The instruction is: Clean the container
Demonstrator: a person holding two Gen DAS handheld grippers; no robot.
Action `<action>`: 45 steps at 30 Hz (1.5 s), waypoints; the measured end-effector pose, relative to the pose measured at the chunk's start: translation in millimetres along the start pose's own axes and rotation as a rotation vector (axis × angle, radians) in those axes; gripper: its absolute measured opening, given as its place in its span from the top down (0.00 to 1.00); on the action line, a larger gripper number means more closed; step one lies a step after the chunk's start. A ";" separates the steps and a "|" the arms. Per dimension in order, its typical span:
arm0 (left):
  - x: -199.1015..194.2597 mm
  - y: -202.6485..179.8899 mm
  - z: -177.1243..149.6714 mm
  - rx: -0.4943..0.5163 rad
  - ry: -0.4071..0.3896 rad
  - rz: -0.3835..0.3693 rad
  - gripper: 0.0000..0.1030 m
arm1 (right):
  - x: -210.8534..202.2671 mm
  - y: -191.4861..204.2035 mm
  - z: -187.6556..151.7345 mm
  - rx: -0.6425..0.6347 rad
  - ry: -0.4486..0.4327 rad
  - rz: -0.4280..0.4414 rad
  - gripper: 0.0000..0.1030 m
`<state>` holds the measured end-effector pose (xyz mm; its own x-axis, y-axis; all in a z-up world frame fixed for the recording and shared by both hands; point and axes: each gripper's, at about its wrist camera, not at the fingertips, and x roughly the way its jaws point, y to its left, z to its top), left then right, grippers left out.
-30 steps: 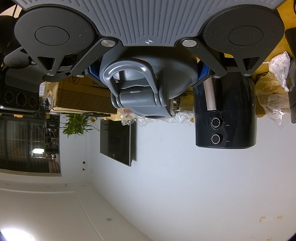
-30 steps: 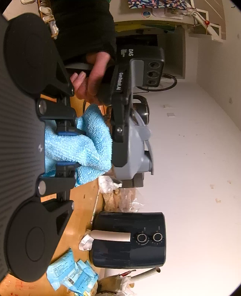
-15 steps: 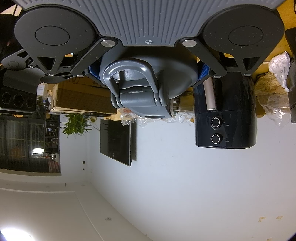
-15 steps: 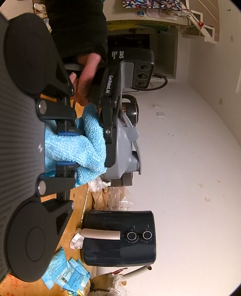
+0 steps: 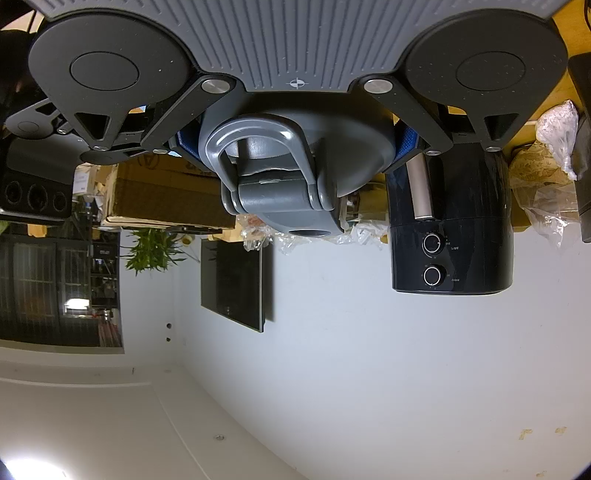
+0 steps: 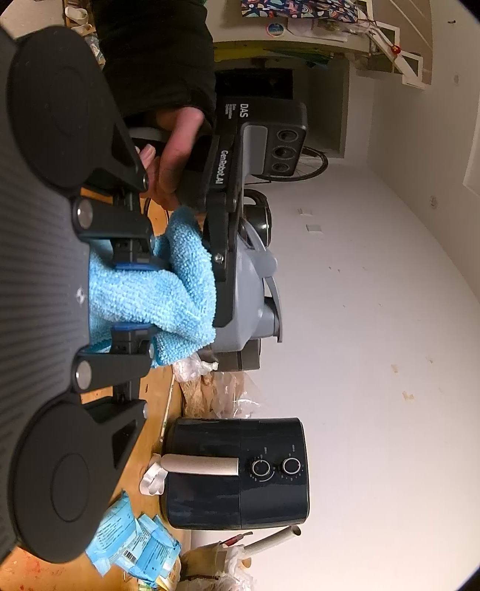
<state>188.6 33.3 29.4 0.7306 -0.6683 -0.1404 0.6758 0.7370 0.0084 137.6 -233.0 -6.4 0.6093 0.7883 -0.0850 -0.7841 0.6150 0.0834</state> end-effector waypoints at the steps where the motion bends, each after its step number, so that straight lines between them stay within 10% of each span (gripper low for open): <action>1: -0.1 -0.2 0.2 0.000 0.000 0.000 0.08 | -1.8 -0.7 -0.9 0.001 -0.005 -0.002 0.79; 45: -9.0 -25.7 5.1 -0.020 -0.001 0.224 0.00 | -21.0 -11.9 -22.8 0.030 -0.063 -0.012 0.77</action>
<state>165.2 19.9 35.6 0.8624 -0.4875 -0.1360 0.4943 0.8691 0.0194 131.4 -257.2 -28.2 0.6259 0.7796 -0.0232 -0.7732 0.6241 0.1121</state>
